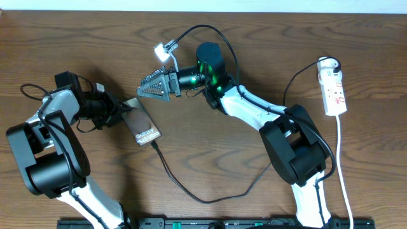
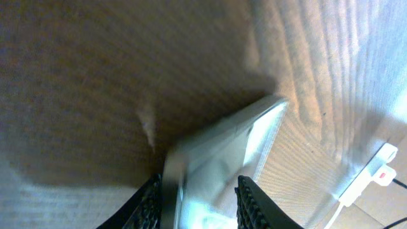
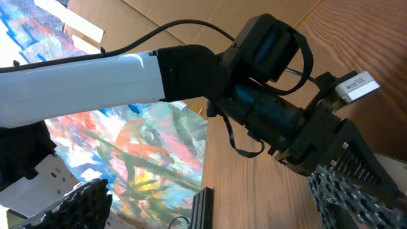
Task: Plug charger to phone and switch on socket
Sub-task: 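Lower the phone flat onto the table with the left gripper, then release the plug and move the right gripper to the power strip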
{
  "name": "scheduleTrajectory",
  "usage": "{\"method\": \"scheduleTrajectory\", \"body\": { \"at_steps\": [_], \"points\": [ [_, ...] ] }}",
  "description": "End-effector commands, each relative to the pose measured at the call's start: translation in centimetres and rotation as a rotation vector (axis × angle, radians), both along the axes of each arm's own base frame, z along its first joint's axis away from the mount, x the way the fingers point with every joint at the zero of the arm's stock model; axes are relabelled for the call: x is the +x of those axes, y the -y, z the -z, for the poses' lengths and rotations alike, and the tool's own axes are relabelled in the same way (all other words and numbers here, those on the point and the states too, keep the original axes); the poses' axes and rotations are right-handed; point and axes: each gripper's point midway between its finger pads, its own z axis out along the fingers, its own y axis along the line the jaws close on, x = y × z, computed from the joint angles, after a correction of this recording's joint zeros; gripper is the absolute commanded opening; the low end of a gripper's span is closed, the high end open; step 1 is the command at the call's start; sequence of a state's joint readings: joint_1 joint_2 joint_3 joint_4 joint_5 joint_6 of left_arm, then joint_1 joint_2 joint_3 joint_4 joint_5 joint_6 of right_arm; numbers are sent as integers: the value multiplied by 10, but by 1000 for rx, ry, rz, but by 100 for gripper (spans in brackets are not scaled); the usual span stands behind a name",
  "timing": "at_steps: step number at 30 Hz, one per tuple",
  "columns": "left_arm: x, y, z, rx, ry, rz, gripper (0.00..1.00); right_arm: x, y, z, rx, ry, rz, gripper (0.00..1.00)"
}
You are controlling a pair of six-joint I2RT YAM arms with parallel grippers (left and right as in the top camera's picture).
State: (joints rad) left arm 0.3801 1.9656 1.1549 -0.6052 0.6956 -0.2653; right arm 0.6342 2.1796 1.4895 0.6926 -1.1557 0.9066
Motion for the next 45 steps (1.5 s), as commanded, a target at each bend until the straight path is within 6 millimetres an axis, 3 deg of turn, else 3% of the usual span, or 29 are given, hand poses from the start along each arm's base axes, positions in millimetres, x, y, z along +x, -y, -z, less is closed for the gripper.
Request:
{"method": "scheduleTrajectory", "body": {
  "at_steps": [1, 8, 15, 19, 23, 27, 31, 35, 41, 45],
  "points": [
    [-18, -11, 15, 96, -97, 0, 41, 1, 1, -11, 18, 34, -6, 99],
    [-45, -22, 24, 182, -230, 6, 55, 1, 1, -11, 18, 34, -6, 99],
    [-51, -22, 20, 192, -251, 8, 56, -3, 2, -11, 17, 30, -29, 99],
    [-38, -31, -14, 260, -146, -8, 56, -8, 5, -8, 4, 7, -63, 99],
    [-21, -28, -101, 378, 143, 47, 63, -3, 5, -3, -16, -14, -38, 99],
    [-21, -6, -156, 471, 309, 99, 73, 5, 3, 3, -38, -36, 14, 99],
    [-28, 11, -191, 634, 345, 164, 79, 28, 9, 40, -172, -134, 147, 99],
    [-28, 16, -210, 741, 356, 192, 83, 44, 31, 79, -321, -206, 242, 99],
    [-25, 17, -218, 762, 375, 190, 85, 67, 72, 107, -437, -304, 346, 99],
    [-24, 17, -219, 763, 382, 187, 86, 81, 127, 133, -689, -311, 538, 99]
  ]
}}
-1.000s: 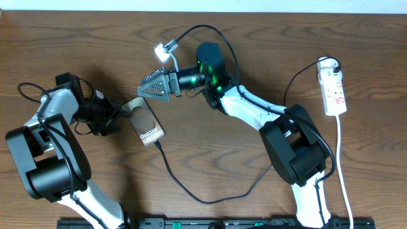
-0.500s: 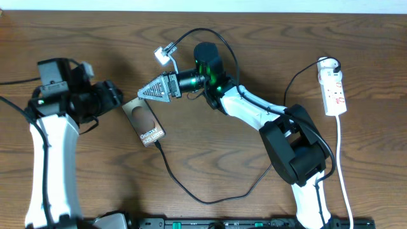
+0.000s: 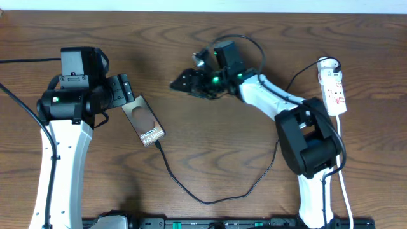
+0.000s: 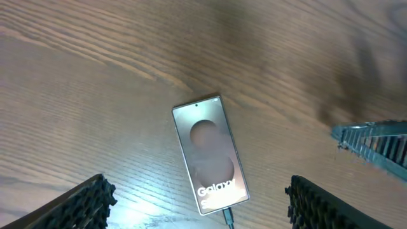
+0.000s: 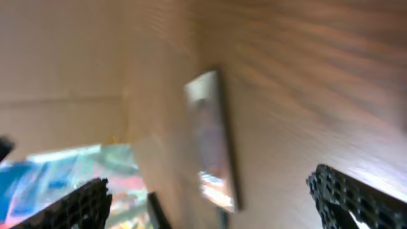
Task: Plug charger to phone and switch on socket
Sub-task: 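Release the plug and move the right gripper to the power strip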
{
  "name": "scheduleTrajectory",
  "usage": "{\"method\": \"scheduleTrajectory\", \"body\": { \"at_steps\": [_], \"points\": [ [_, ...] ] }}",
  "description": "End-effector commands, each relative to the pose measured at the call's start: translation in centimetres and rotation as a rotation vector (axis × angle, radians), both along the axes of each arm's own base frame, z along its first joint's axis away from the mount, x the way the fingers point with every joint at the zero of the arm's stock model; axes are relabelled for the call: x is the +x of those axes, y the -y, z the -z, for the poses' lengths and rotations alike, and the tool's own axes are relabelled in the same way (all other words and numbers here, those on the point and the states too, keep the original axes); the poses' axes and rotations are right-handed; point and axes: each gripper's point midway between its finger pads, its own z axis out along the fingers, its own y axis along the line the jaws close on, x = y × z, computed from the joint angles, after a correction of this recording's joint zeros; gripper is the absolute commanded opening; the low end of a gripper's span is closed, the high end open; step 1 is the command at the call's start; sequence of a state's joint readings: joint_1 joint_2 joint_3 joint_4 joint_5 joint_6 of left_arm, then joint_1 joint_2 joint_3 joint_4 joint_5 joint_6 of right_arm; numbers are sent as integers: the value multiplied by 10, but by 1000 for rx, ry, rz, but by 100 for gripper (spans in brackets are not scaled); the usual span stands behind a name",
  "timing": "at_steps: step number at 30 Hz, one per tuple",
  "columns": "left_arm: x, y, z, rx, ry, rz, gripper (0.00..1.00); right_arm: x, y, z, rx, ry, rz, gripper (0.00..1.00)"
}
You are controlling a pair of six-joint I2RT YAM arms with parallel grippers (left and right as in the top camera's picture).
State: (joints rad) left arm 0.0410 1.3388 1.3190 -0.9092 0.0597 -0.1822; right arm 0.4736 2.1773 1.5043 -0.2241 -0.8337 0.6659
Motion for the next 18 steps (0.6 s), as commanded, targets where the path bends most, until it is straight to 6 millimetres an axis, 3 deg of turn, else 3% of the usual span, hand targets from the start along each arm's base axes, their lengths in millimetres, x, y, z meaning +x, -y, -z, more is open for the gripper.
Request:
{"method": "scheduleTrajectory", "body": {
  "at_steps": [1, 5, 6, 7, 8, 10, 12, 14, 18],
  "points": [
    [4, -4, -12, 32, 39, -6, 86, 24, 47, -12, -257, 157, 112, 99],
    [6, -4, -14, 32, 49, -6, 86, 27, 99, -37, -496, 198, 246, 99],
    [6, -4, -14, 32, 49, -6, 87, 27, 125, -57, -576, 231, 315, 99],
    [6, -4, -13, 32, 48, -6, 86, 27, 134, -66, -596, 245, 338, 99],
    [6, -4, -13, 32, 48, -6, 87, 26, 157, -85, -649, 274, 401, 99],
    [6, -4, -13, 32, 48, -6, 86, 25, 187, -108, -702, 301, 485, 99],
    [6, -4, -13, 32, 48, -6, 87, 21, 236, -145, -757, 342, 622, 99],
    [6, -4, -13, 32, 48, -6, 87, 17, 280, -168, -773, 346, 732, 99],
    [6, -4, -13, 32, 48, -6, 87, 16, 364, -175, -744, 301, 808, 99]
  ]
}}
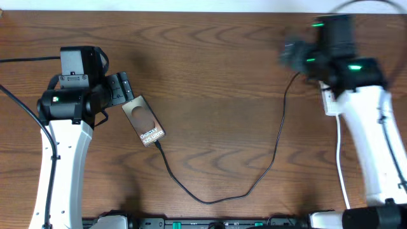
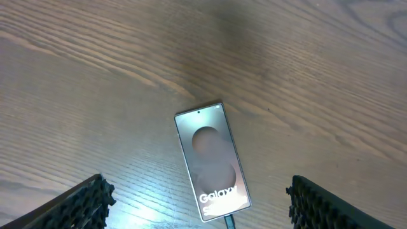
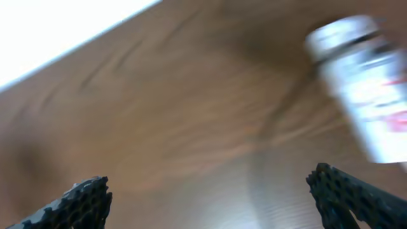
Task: Plug charger to phone and switch on socket
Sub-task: 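Release the plug and move the right gripper to the power strip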
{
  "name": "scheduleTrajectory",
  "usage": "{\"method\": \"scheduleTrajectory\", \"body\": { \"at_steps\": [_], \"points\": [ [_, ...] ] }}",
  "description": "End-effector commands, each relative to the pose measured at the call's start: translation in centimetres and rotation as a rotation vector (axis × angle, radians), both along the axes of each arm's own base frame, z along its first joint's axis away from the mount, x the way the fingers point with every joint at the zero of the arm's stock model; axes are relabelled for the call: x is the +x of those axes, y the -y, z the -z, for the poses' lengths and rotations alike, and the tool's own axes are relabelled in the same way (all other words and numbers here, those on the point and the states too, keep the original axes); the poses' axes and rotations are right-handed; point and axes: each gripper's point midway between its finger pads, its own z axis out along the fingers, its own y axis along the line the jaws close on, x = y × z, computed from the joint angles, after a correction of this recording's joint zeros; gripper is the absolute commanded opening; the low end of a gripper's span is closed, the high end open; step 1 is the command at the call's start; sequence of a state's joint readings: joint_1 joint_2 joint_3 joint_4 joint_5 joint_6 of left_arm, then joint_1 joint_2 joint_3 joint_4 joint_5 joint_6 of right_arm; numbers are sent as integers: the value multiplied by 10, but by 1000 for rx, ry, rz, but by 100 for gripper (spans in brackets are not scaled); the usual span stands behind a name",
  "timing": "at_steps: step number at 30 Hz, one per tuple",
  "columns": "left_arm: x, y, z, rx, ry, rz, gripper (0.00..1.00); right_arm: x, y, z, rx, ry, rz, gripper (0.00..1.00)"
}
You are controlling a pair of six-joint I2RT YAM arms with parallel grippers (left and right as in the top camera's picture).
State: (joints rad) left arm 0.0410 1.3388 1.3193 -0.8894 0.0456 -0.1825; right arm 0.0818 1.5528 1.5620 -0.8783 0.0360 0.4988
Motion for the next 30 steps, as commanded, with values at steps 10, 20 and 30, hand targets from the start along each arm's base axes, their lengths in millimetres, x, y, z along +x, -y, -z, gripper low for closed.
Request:
{"method": "scheduleTrajectory", "body": {
  "at_steps": [10, 20, 30],
  "points": [
    [2, -2, -11, 20, 28, 2, 87, -19, 144, 59, 339, -78, -88, 99],
    [2, -2, -11, 20, 28, 2, 87, 1, 157, 118, 255, -128, -214, 99],
    [2, -2, -11, 20, 28, 2, 87, 22, 169, 169, 199, -216, -217, 99]
  ]
}}
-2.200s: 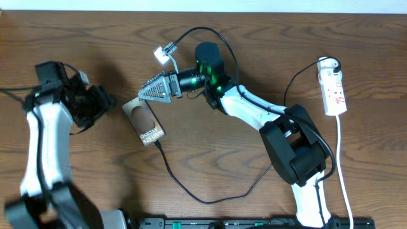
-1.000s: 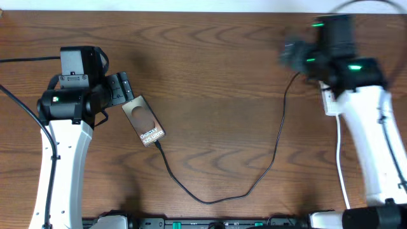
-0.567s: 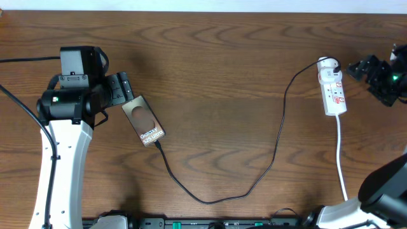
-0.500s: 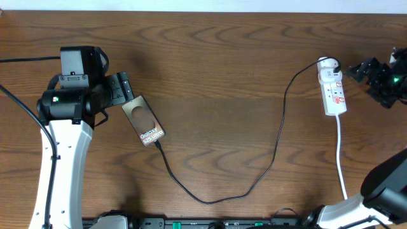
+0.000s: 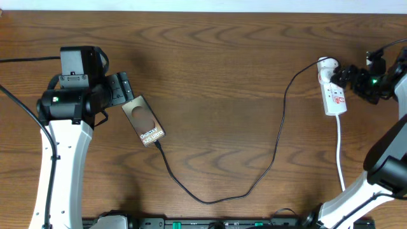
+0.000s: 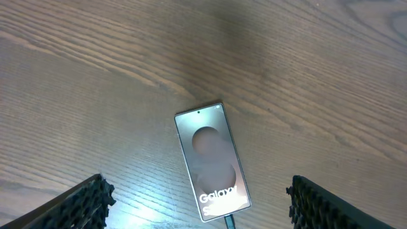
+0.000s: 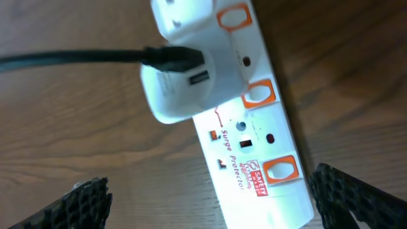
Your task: Plug charger to phone and switch on socket
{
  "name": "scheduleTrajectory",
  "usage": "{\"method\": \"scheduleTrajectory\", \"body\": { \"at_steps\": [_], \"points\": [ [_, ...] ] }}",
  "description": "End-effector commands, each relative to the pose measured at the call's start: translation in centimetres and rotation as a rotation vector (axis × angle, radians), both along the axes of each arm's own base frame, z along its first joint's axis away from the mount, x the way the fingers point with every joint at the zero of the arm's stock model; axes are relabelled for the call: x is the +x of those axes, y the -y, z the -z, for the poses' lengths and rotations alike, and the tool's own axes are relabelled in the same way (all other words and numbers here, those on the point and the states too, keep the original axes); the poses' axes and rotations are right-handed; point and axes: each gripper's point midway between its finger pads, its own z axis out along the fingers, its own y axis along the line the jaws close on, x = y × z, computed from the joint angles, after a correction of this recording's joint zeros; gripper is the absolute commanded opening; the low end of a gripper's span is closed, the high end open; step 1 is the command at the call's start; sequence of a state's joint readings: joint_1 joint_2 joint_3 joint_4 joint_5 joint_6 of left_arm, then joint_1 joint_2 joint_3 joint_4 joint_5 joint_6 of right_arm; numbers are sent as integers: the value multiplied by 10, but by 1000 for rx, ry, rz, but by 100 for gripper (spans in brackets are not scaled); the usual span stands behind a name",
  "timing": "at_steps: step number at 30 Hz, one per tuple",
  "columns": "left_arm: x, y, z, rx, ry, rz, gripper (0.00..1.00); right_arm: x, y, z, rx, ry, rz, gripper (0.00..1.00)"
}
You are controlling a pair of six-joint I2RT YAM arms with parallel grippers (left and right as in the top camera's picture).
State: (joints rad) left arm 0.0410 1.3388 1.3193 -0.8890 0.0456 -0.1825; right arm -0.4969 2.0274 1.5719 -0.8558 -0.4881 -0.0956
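Note:
The phone [image 5: 144,121] lies screen up on the wooden table, with the black charger cable [image 5: 191,191] plugged into its bottom end. In the left wrist view the phone [image 6: 212,159] is below my left gripper [image 6: 200,213], which hangs open above it, holding nothing. The cable runs right to a white adapter [image 7: 178,89] seated in the white power strip [image 7: 254,121]. Orange switches [image 7: 259,94] line the strip's edge. My right gripper [image 7: 219,207] is open just above the strip, and in the overhead view the right gripper [image 5: 348,76] is beside the strip [image 5: 334,95].
The strip's own white lead [image 5: 341,159] runs down the right side toward the table's front edge. The black cable loops across the table's middle. A black rail [image 5: 222,224] lies along the front edge.
My right gripper was over the table's far right near the strip, in blurred frames; now it is close over the strip, open. The left arm and phone are unchanged.
At first my left gripper was low around the phone's end and the right gripper stood near it at mid-table, cable plugged in. Then the left was open above the phone. The right was later at the far right, and is now at the strip.

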Motion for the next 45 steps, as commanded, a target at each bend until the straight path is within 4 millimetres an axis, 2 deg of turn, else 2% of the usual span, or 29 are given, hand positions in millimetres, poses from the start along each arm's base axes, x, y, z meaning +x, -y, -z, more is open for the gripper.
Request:
{"method": "scheduleTrajectory", "body": {
  "at_steps": [1, 5, 12, 17, 31, 41, 45],
  "points": [
    [2, -2, -11, 20, 28, 1, 87, 17, 2, -6, -26, 30, -42, 99],
    [2, -2, -11, 20, 28, 1, 87, 27, 1, -5, -23, 14, -78, 99],
    [2, -2, -11, 20, 28, 1, 87, 38, -20, 13, -23, -5, -177, 99],
    [2, -2, -11, 20, 28, 2, 87, 39, -30, 15, -28, -1, -222, 99],
    [2, -2, -11, 20, 28, 2, 87, 39, -25, 19, -64, -22, -203, 99],
    [2, -2, -11, 20, 28, 2, 87, 40, -38, 23, -76, -53, -211, 99],
    [2, -2, -11, 20, 28, 2, 87, 38, -34, 26, -87, -81, -173, 99]
  ]
}}
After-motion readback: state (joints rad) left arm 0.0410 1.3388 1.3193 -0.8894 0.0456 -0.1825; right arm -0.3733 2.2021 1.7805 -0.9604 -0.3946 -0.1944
